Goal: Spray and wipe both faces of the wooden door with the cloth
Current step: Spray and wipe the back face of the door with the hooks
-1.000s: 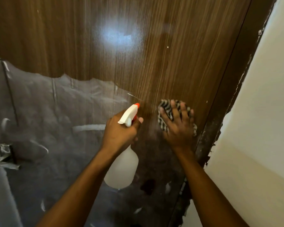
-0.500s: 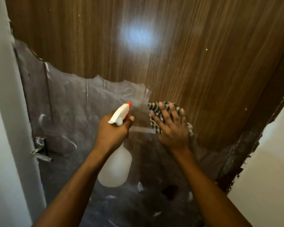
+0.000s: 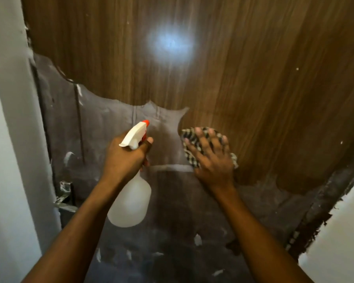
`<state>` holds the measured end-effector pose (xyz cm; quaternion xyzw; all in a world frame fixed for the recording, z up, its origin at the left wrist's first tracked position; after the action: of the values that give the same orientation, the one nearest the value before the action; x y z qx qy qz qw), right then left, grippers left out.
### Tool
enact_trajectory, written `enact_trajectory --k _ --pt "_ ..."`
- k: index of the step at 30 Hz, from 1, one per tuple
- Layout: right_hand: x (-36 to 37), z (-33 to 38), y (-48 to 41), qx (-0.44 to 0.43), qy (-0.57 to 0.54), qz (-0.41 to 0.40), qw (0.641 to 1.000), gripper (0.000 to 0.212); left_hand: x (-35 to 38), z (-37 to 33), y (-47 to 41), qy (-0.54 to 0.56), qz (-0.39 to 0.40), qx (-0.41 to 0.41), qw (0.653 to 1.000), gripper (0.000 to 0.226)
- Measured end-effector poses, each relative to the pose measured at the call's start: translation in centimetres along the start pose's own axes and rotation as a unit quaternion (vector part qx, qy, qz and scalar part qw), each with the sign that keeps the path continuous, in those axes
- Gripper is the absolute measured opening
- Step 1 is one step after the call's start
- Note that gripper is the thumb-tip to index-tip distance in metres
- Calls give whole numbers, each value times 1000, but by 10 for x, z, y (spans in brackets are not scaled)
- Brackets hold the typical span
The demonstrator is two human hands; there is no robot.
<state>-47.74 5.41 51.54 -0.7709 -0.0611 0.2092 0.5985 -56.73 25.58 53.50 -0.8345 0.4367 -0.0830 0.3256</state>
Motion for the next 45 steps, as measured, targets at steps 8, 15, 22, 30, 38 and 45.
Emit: enact_trajectory --k 8,15,22,30,38,45 --pt "2 55 -90 158 11 -48 986 59 -55 18 -17 -9 -17 16 1000 27" --pt "33 81 -22 -5 10 29 1000 49 -81 47 -29 -4 -19 -18 1000 39" --pt "18 98 -92 219 34 -40 974 64 -106 61 -35 6 -1 -15 1000 42" --pt "48 154 -70 13 18 -3 1000 59 -138 77 -55 2 7 -16 1000 47" --pt "33 185 -139 220 15 -78 972 56 -180 86 -55 -1 4 -37 999 50" --pt "71 253 -89 -31 -18 14 999 58 -201 92 -54 -14 -37 -65 997 52"
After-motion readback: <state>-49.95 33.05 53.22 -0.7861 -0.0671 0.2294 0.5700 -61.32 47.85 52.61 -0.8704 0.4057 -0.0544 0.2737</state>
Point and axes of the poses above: each hand's wrist, its own y-axis away from the middle knuckle, its own x-axis out of the palm, z = x × y, the point moved 10 cm from there along -y, towards the middle knuckle, and after that the axes turned 12 degrees about x, right-handed, at the moved point
